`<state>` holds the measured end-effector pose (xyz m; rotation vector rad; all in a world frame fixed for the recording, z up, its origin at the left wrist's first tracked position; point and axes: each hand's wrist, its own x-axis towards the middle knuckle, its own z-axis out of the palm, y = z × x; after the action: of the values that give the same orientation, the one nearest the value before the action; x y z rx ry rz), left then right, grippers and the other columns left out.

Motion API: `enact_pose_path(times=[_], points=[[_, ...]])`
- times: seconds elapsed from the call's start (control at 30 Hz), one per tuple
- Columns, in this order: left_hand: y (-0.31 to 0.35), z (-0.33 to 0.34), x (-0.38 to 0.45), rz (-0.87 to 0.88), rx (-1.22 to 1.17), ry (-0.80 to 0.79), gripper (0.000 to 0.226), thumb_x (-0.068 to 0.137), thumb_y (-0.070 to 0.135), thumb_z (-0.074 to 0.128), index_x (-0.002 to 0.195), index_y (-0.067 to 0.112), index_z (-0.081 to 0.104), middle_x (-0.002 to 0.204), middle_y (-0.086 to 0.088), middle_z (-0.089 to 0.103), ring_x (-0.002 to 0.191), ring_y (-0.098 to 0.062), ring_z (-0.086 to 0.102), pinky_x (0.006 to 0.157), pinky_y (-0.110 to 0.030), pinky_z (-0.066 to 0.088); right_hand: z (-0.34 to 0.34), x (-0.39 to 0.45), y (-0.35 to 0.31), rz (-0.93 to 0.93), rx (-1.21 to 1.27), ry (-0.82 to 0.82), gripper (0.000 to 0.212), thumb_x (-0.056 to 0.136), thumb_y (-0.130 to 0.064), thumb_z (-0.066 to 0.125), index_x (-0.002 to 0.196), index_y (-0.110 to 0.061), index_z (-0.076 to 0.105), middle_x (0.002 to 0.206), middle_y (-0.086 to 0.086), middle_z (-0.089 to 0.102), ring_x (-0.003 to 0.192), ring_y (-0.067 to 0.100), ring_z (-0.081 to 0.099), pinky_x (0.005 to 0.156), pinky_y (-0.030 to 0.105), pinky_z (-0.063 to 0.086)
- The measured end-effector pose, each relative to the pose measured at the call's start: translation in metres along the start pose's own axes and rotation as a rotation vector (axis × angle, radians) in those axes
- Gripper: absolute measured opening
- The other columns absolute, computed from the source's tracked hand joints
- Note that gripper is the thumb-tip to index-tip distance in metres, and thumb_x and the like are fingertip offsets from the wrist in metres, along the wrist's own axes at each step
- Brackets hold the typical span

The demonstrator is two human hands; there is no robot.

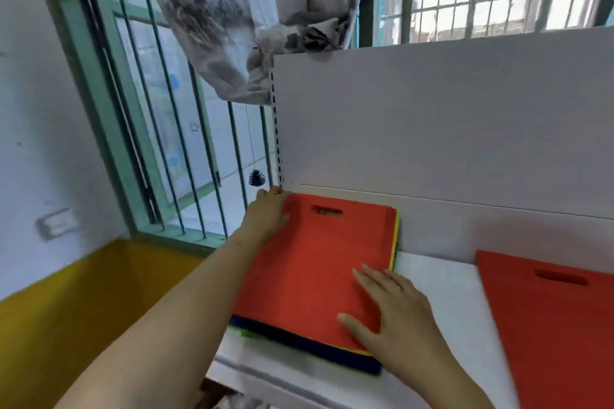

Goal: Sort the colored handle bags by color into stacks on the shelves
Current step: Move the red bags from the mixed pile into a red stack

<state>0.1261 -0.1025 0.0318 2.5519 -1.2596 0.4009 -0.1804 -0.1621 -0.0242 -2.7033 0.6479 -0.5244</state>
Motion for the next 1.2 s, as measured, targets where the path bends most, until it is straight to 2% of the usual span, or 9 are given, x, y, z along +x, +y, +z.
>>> enact_pose_path(times=[0.17,0.37,0.5,0.6,0.67,0.77,0.9,1.03,1.2], points=[[-0.027,0.034,-0.011,-0.11,0.046,-0.056,0.059,0.098,0.033,0.048,0.153,0.031,0.026,0.156,-0.001,0.03,0.136,-0.031,0.031,0.101,-0.046,0.041,0.008,0.005,-0.004,0.073,-0.001,-0.117,0.118,0.045,-0.096,0.0,0.15,-0.044,0.016,0.157,-0.027,0.007,0.147,0.006,-0.001,0.121,0.039,-0.004],[-0.015,0.041,-0.006,-0.11,-0.012,0.074,0.039,0.096,0.032,0.055,0.133,0.018,0.059,0.14,-0.009,0.044,0.129,-0.028,0.038,0.093,-0.042,0.045,0.002,0.009,-0.003,0.066,-0.014,-0.116,0.105,0.052,-0.093,0.005,0.143,-0.049,0.035,0.152,-0.03,0.024,0.146,0.005,0.009,0.121,0.04,-0.004],[-0.004,0.04,-0.008,-0.091,0.157,0.127,0.024,0.092,0.02,0.053,0.104,0.008,0.07,0.119,-0.006,0.057,0.111,-0.026,0.048,0.08,-0.037,0.044,-0.001,0.011,-0.002,0.052,0.0,-0.084,0.053,0.086,-0.07,0.042,0.134,-0.047,0.049,0.146,-0.027,0.039,0.143,0.005,0.021,0.121,0.04,-0.002],[0.011,0.03,-0.011,-0.04,0.309,0.131,0.021,0.086,0.006,0.049,0.096,0.006,0.067,0.111,-0.008,0.058,0.106,-0.028,0.049,0.076,-0.035,0.036,-0.004,0.015,-0.001,0.032,0.014,-0.047,0.026,0.095,-0.048,0.049,0.115,-0.043,0.065,0.138,-0.025,0.051,0.139,0.005,0.03,0.12,0.039,-0.002],[0.019,0.018,-0.01,-0.004,0.332,0.145,0.019,0.083,0.005,0.05,0.094,0.006,0.065,0.11,-0.009,0.057,0.104,-0.029,0.049,0.076,-0.035,0.035,-0.011,0.011,0.001,0.043,0.087,0.019,0.021,0.095,-0.041,0.054,0.107,-0.038,0.07,0.133,-0.02,0.056,0.133,0.007,0.041,0.119,0.034,0.011],[0.035,-0.001,-0.006,0.076,0.146,0.246,0.015,0.083,0.013,0.054,0.095,0.006,0.059,0.106,-0.01,0.056,0.097,-0.031,0.052,0.068,-0.034,0.032,-0.032,0.0,0.024,0.139,0.321,0.23,0.018,0.092,-0.027,0.063,0.106,-0.026,0.075,0.119,-0.011,0.066,0.106,0.004,0.056,0.091,0.013,0.037],[0.095,-0.013,0.001,0.169,-0.079,0.355,0.012,0.093,0.02,0.047,0.098,0.009,0.048,0.09,-0.01,0.057,0.078,-0.031,0.056,0.061,-0.034,0.034,-0.067,-0.026,0.074,0.288,0.335,0.386,0.017,0.092,-0.025,0.064,0.104,-0.025,0.075,0.087,-0.014,0.071,0.082,0.005,0.062,0.068,0.014,0.039],[0.17,0.006,0.009,0.217,-0.195,0.307,0.02,0.097,0.018,0.045,0.111,0.005,0.046,0.092,-0.018,0.063,0.083,-0.038,0.06,0.064,-0.039,0.037,-0.089,-0.062,0.117,0.436,0.422,0.485,0.019,0.088,-0.021,0.069,0.106,-0.02,0.075,0.097,-0.009,0.073,0.09,0.006,0.064,0.076,0.024,0.042],[0.263,0.047,0.005,0.316,-0.37,0.176,0.014,0.092,0.015,0.049,0.104,0.008,0.05,0.094,-0.019,0.065,0.089,-0.039,0.061,0.069,-0.041,0.042,-0.101,-0.127,0.17,0.717,0.369,0.632,0.03,0.086,-0.022,0.071,0.116,-0.02,0.069,0.108,0.004,0.07,0.096,0.017,0.063,0.08,0.026,0.041]])
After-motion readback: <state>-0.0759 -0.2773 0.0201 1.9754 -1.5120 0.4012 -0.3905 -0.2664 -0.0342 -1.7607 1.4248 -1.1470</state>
